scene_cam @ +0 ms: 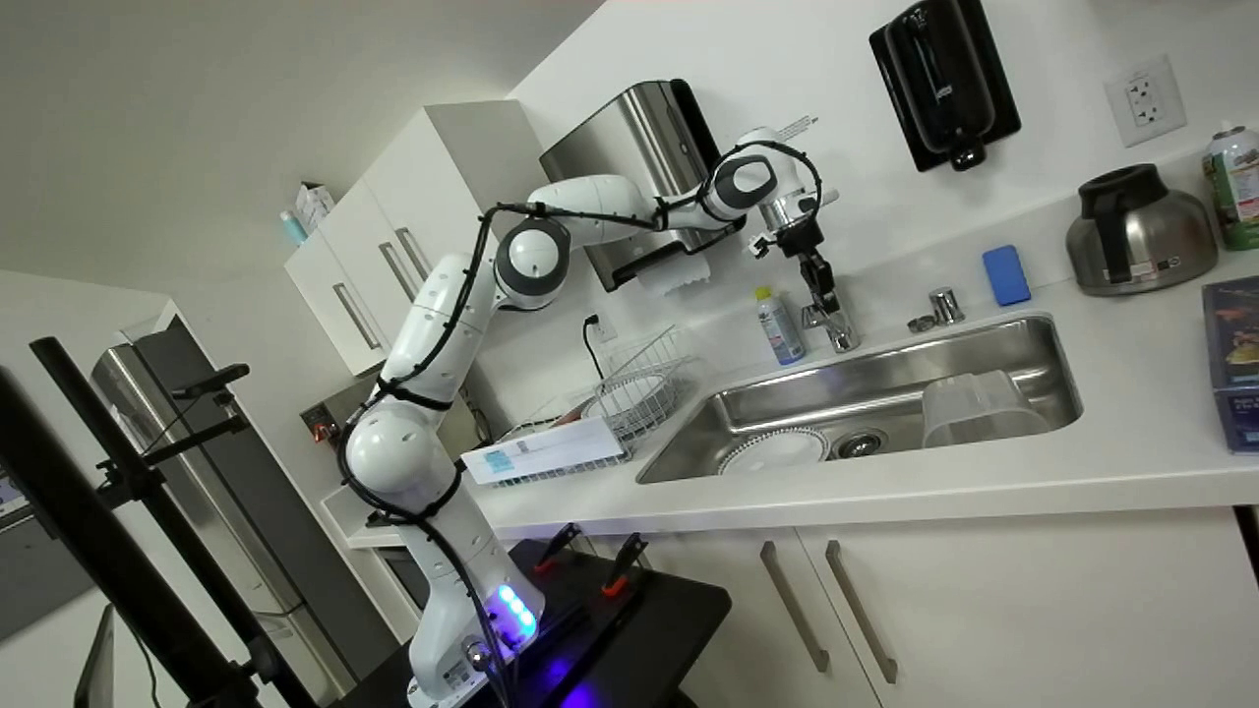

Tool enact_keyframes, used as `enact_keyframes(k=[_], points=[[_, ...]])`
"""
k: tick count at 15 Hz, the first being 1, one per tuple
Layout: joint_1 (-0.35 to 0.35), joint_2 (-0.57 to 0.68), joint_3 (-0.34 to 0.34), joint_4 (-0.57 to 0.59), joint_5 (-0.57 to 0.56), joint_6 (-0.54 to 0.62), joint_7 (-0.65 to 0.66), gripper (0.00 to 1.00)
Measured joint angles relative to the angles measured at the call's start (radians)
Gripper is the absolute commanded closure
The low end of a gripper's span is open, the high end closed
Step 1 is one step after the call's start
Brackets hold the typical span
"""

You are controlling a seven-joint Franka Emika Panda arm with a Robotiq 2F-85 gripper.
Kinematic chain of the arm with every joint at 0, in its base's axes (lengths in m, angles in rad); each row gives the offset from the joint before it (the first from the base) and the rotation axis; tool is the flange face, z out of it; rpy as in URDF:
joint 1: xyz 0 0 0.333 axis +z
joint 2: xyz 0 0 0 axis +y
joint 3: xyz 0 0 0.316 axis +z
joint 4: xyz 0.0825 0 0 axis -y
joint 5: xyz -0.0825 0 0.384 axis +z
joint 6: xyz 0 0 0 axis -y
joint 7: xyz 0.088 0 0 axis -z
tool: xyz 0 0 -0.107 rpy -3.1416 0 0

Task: Move the tap nozzle to the left

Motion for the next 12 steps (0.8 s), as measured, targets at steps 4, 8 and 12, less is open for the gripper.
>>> enact_keyframes(k=[4,8,12], points=[[0.0,-0.007,0.02,-0.004,0.0,-0.043,-0.048,1.0],[0.001,-0.031,0.039,-0.044,0.0,-0.047,-0.101,1.0],[0.002,-0.076,0.067,-0.122,0.0,-0.047,-0.148,1.0]])
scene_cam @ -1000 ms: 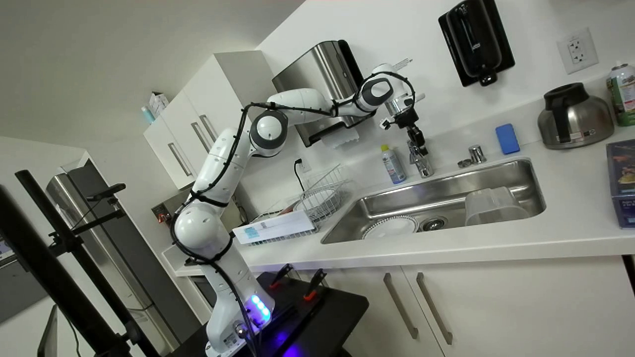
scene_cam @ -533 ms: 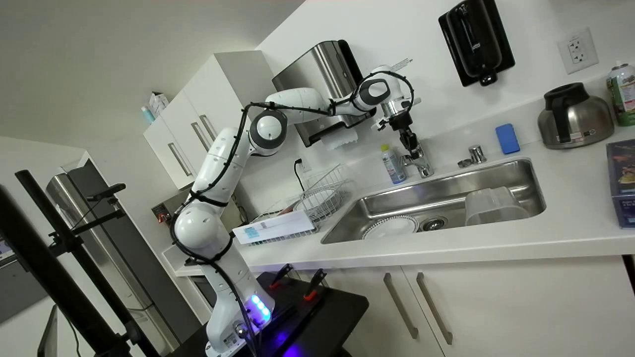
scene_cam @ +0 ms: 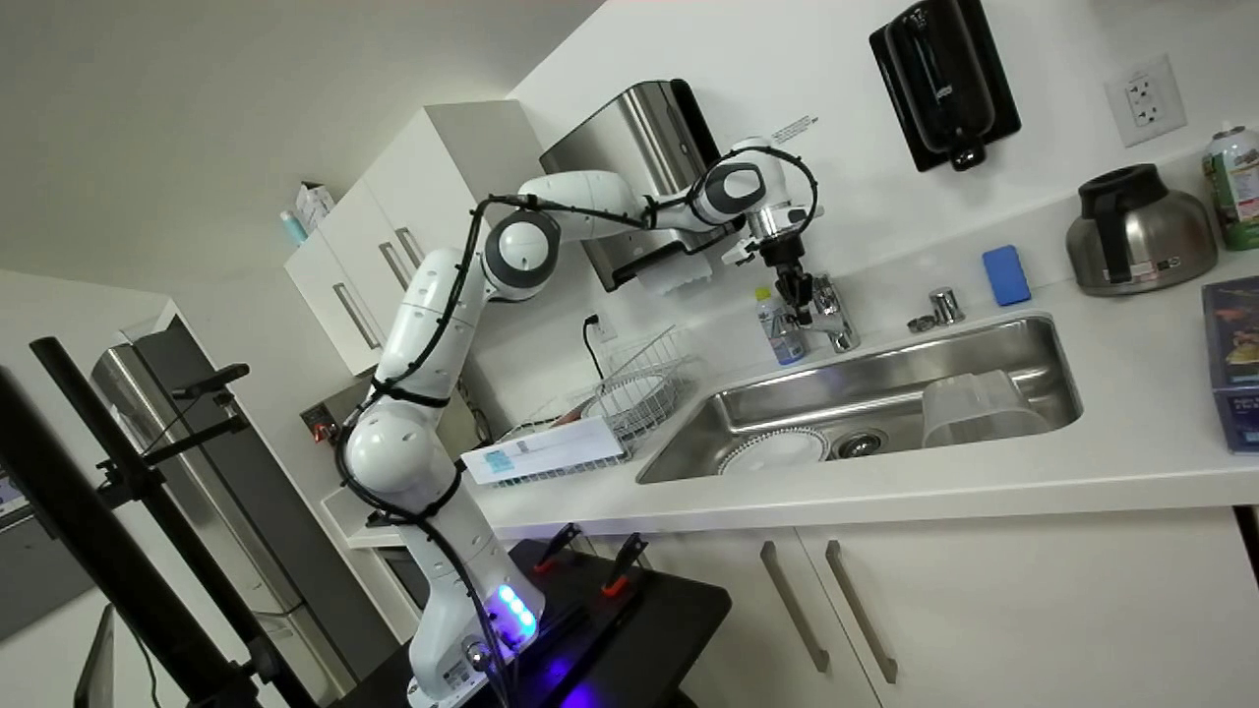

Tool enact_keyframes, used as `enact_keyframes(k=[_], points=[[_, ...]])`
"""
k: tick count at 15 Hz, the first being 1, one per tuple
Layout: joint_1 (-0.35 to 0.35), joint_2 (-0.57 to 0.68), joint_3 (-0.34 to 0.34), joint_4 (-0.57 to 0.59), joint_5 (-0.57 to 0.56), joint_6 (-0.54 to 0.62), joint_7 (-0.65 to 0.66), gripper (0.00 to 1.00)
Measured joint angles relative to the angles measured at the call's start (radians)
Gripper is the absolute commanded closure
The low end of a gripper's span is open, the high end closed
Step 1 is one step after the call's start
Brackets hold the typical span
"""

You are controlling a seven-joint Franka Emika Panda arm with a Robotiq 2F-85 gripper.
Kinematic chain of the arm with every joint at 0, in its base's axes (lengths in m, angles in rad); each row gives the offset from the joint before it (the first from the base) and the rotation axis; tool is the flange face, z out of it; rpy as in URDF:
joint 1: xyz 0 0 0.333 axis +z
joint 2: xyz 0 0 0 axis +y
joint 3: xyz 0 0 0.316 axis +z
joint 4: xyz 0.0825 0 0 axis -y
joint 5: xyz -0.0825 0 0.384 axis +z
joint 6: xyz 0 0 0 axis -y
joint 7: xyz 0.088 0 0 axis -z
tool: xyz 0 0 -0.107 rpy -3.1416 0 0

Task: Move the tap nozzle to the left

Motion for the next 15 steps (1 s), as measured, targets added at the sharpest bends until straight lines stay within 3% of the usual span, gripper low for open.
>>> enact_keyframes(k=[8,15], points=[[0.002,-0.114,0.067,-0.191,0.038,0.04,-0.082,1.0],[0.016,-0.198,0.075,-0.36,0.15,0.17,-0.172,1.0]])
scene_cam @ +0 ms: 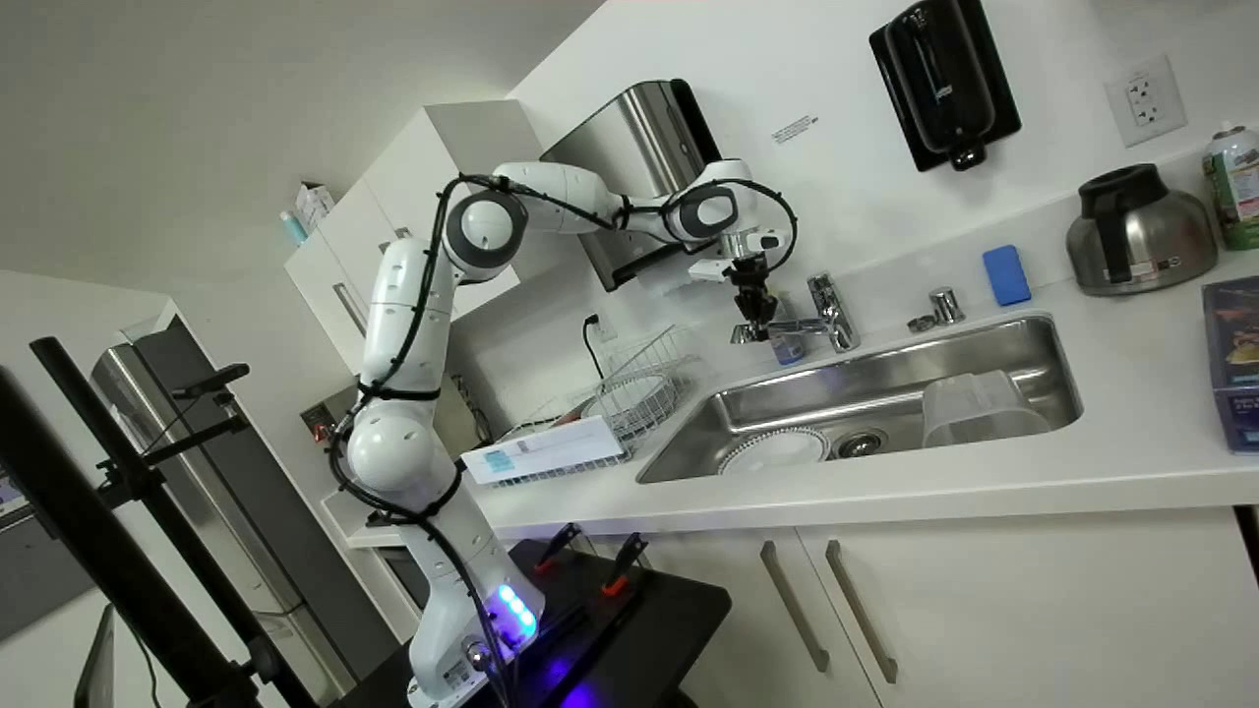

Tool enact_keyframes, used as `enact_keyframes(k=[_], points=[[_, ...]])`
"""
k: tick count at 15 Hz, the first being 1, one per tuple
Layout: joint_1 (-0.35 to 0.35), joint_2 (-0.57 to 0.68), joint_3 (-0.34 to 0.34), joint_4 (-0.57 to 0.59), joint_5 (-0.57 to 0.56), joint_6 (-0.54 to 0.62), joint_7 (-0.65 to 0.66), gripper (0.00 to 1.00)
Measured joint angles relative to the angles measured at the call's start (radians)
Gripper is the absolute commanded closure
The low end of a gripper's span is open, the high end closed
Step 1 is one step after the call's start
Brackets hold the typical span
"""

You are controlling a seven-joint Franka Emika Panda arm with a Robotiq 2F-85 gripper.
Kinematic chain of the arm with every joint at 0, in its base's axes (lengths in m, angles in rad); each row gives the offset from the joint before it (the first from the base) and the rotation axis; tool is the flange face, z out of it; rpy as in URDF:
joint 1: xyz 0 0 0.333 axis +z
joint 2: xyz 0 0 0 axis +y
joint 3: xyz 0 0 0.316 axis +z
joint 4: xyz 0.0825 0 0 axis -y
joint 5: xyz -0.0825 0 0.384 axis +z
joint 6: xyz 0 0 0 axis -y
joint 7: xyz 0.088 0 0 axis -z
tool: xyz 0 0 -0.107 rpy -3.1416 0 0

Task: Move the tap nozzle to the left

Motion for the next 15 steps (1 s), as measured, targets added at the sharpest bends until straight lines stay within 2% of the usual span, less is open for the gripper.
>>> enact_keyframes(k=[5,9,15], points=[[0.022,-0.058,0.01,-0.117,0.054,0.073,-0.038,1.0],[0.04,-0.105,0.004,-0.196,0.054,0.14,-0.039,1.0],[0.036,-0.206,-0.076,-0.283,-0.019,0.163,-0.05,1.0]])
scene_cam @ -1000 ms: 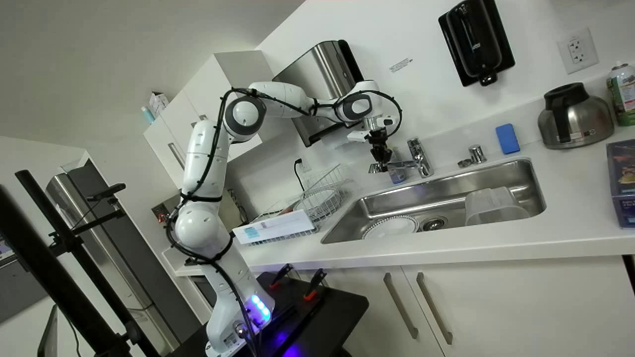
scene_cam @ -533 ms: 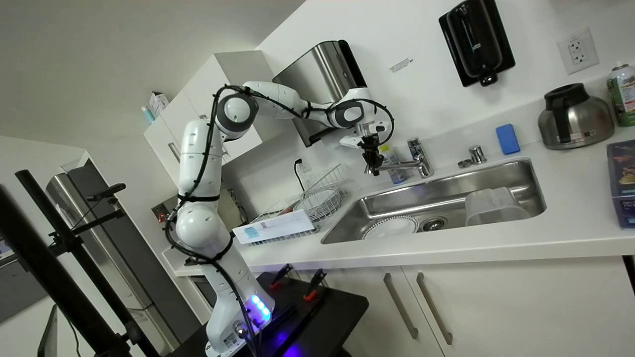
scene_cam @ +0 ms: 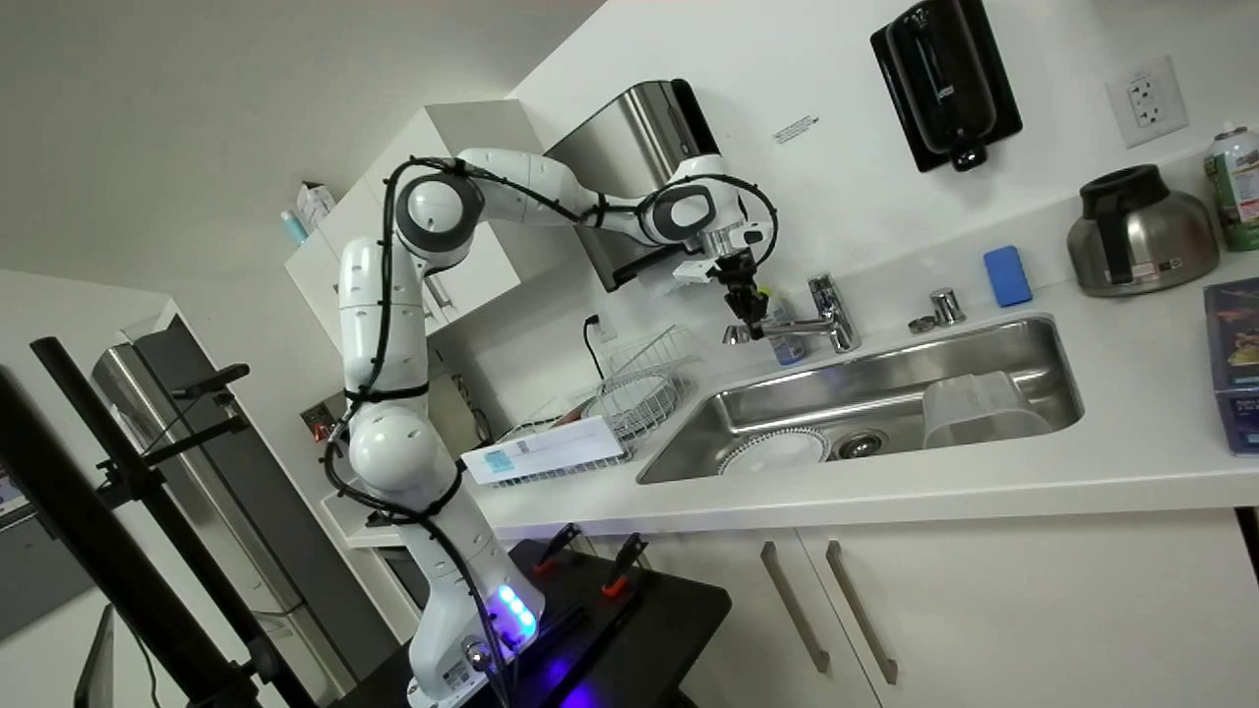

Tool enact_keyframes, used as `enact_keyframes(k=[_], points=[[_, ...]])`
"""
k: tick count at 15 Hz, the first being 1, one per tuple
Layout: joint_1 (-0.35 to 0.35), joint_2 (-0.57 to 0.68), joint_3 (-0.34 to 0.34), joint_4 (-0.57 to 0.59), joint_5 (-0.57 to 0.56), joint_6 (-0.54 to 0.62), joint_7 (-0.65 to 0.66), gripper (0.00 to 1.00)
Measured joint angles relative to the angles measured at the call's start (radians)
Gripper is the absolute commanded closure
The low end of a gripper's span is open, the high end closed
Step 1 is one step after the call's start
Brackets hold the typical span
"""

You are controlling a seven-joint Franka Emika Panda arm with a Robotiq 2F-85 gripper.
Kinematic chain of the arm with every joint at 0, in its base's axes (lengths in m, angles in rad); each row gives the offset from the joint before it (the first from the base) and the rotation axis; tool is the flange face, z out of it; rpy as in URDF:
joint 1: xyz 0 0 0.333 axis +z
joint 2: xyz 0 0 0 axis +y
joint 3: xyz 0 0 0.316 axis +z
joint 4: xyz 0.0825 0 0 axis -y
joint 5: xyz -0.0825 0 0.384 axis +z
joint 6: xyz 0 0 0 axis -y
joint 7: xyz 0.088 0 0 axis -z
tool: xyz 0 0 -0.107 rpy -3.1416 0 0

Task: Move the tap nozzle to the left

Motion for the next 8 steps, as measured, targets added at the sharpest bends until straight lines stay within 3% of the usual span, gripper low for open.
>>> enact_keyframes(k=[8], points=[[-0.032,-0.234,-0.079,-0.089,-0.106,-0.047,-0.13,1.0]])
